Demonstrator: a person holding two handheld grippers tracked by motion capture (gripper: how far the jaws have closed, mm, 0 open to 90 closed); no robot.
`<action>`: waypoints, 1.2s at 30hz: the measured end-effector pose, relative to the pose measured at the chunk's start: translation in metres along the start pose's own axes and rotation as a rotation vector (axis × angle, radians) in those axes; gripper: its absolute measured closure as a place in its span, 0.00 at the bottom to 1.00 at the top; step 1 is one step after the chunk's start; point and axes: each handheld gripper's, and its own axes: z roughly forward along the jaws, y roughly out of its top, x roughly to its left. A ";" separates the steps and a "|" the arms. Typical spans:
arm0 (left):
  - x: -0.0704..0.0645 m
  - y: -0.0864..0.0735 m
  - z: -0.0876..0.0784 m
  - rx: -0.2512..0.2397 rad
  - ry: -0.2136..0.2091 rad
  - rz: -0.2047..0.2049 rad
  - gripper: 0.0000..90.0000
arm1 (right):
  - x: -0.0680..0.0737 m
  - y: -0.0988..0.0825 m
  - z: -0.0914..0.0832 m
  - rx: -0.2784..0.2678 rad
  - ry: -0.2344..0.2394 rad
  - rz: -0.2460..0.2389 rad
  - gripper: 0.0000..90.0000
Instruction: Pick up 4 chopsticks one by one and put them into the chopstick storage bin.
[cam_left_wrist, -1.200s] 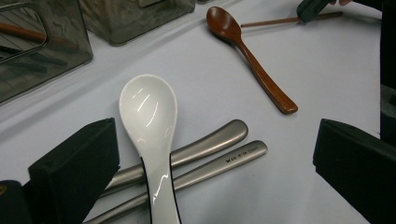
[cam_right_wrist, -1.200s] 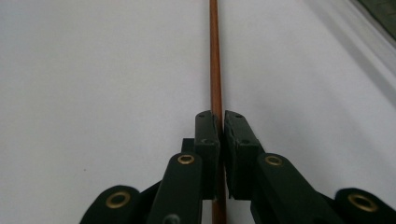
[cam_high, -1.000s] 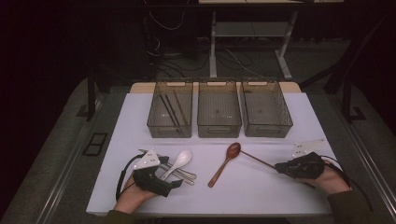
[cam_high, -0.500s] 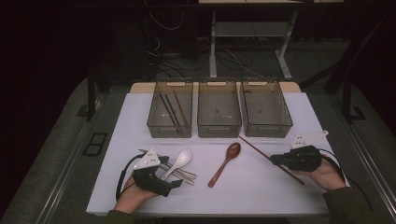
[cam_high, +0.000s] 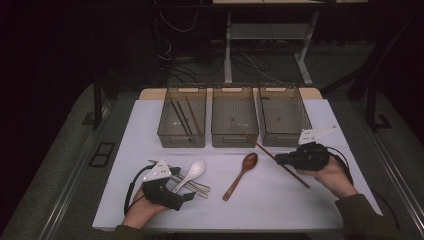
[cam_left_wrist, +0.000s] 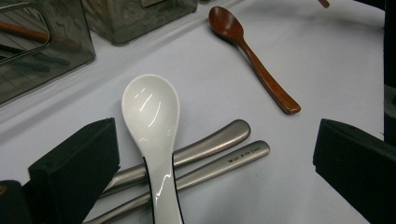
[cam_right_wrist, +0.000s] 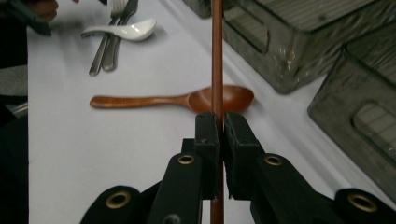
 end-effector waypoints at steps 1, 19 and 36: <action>0.000 0.000 0.000 0.000 -0.001 0.000 0.00 | 0.000 0.004 0.002 -0.009 0.000 0.007 0.94; 0.000 0.000 0.000 -0.003 -0.003 -0.001 0.00 | 0.007 0.060 0.036 -0.065 -0.012 0.023 0.94; 0.001 0.000 0.000 -0.006 -0.011 0.001 0.00 | 0.011 0.133 0.075 -0.175 -0.015 0.045 0.94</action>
